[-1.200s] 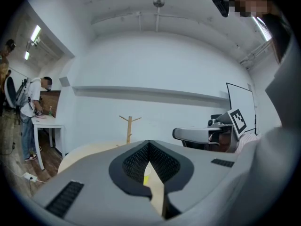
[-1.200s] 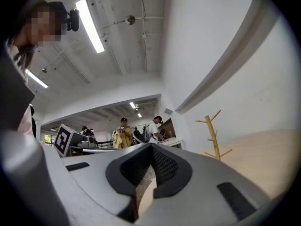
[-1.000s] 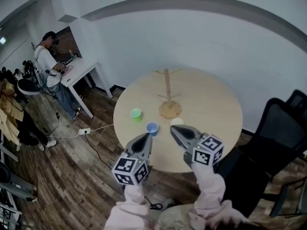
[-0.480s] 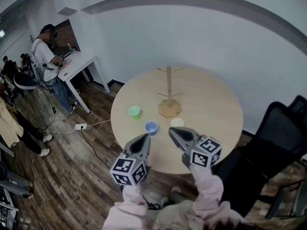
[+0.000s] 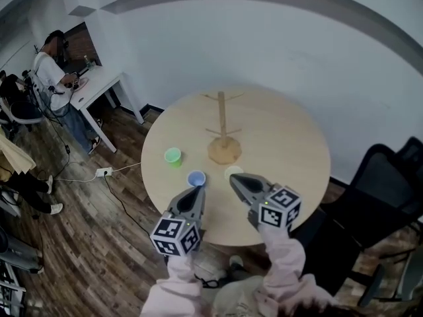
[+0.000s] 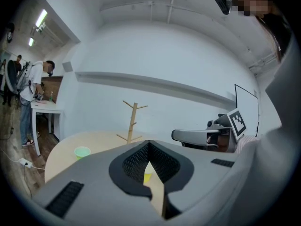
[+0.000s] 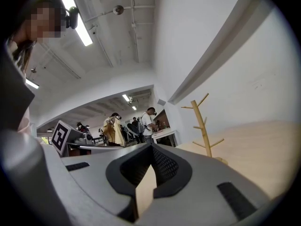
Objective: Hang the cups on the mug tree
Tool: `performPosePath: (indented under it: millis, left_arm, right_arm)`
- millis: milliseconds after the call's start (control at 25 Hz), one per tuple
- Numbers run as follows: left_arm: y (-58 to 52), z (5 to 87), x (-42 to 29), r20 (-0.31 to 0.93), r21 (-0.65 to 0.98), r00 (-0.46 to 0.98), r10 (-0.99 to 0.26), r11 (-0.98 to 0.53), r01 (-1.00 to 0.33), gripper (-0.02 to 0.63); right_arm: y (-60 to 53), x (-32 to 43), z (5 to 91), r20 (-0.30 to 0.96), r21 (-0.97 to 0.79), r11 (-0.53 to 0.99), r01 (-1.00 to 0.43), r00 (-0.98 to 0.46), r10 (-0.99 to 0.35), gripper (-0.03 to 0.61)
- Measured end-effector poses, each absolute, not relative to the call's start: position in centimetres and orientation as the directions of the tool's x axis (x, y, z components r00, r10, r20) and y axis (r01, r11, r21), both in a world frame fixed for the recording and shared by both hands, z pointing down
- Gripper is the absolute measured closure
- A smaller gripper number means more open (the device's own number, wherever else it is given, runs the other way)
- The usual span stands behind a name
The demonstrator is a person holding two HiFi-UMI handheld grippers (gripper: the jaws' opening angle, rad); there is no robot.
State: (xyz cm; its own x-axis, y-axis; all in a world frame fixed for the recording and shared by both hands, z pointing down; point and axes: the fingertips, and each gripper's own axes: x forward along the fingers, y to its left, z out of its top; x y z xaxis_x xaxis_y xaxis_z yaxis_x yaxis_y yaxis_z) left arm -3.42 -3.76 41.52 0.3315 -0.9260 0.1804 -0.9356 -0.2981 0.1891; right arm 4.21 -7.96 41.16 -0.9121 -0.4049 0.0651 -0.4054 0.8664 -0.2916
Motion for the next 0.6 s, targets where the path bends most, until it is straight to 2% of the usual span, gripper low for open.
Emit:
performPosePath:
  millis: [600]
  left_arm:
    - [-7.1, 44.6, -2.5, 0.250, 0.222, 0.314, -0.916, -0.262, -0.939, 0.609]
  right_arm:
    - [-12.3, 5.5, 44.3, 0.114, -0.298, 0.848, -0.437, -0.899, -0.423, 0.584]
